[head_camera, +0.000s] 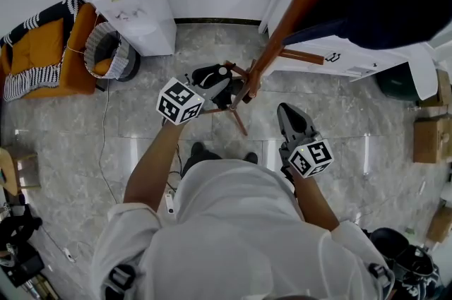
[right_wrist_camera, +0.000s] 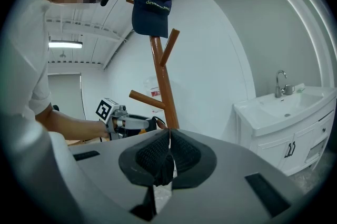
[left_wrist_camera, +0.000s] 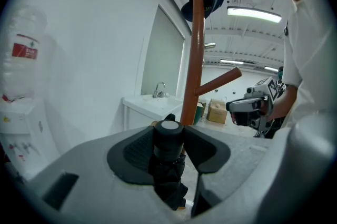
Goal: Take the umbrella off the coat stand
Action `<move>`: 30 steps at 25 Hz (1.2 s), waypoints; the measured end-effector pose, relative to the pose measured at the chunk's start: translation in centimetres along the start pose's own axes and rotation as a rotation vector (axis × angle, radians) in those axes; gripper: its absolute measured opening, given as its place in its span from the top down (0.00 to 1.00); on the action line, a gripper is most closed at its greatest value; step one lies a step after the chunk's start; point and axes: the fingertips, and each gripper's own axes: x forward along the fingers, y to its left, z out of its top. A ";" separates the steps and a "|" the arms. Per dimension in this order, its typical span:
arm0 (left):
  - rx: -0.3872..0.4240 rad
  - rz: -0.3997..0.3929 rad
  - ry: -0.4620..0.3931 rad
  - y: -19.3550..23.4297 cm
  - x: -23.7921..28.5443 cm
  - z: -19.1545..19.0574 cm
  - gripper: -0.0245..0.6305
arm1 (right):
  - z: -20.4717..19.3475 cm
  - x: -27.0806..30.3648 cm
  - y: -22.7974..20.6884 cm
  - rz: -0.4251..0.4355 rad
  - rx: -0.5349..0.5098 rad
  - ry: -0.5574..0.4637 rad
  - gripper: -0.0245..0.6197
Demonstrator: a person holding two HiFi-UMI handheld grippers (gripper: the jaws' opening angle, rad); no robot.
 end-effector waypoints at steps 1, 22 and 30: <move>0.000 0.003 -0.003 0.1 -0.2 0.2 0.68 | 0.0 0.1 0.0 0.003 0.000 0.000 0.94; -0.014 0.091 -0.068 -0.3 -7.2 2.3 0.68 | 0.3 1.0 0.0 0.035 0.000 -0.010 0.94; -0.051 0.137 -0.101 -2.3 -9.2 1.3 0.68 | 0.4 0.7 -0.2 0.033 -0.002 -0.015 0.94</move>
